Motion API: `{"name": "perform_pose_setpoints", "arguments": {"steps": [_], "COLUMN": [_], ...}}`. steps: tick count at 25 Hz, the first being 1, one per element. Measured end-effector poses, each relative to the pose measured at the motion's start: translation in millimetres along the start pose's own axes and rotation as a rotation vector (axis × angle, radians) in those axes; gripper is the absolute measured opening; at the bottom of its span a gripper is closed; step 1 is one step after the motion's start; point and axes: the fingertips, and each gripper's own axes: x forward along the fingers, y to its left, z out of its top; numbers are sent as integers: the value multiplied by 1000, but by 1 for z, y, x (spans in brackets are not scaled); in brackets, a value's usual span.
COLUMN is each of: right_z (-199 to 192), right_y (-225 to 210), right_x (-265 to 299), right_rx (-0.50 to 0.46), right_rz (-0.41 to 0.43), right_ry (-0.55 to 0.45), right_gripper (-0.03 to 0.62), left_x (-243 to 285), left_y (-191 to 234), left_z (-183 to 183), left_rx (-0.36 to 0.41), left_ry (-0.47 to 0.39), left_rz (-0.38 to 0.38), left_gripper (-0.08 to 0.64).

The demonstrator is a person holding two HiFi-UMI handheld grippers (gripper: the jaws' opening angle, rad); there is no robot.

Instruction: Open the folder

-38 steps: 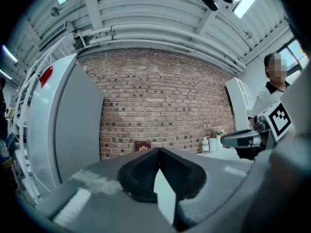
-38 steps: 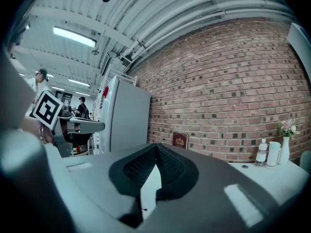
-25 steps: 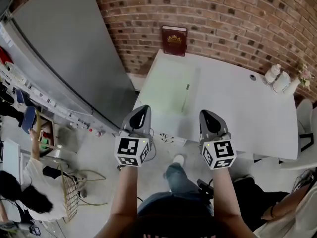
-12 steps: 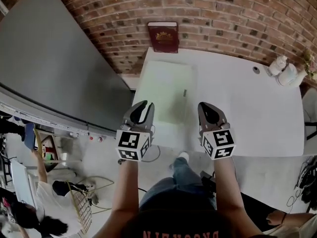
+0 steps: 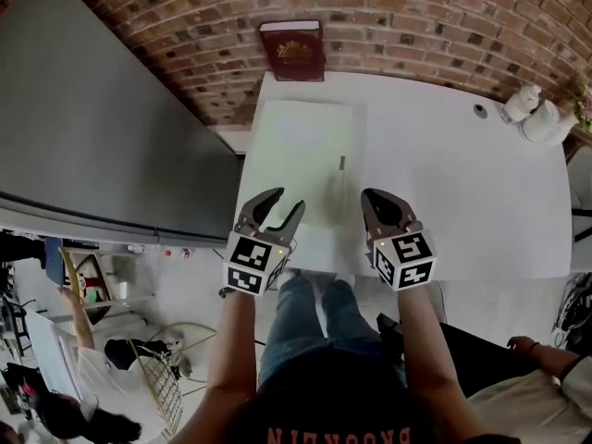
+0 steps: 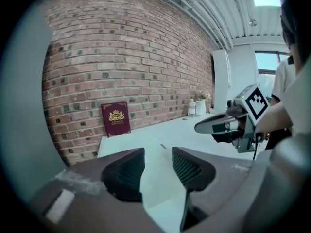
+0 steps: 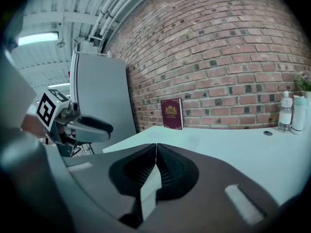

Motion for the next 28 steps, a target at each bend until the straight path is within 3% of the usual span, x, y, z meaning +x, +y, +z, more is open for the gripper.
{"name": "perform_pose_setpoints", "arguments": {"steps": [5,10,15,21,28], "right_z": [-25,-47,-62,-79,-100], "right_y": [5,13,24,34,37], "right_x": [11,19,25,28,35], "right_rx": [41,93,120,161,190], "right_rz": [4,20,31,51,37], "right_ry": [53,104,145,170,243], "right_gripper": [0,0,0,0,1], "left_x": [16,25,30,43,56], "left_y": [-17,-36,-47,-61,-72], "left_z": [-28,-59,-80,-93,-104], "left_rx": [79,218,434,692,868], "left_ry": [88,208,299,331,337], "left_rz": [-103,-182,-231,-264,-318], "left_gripper": [188,248,265,268,264]}}
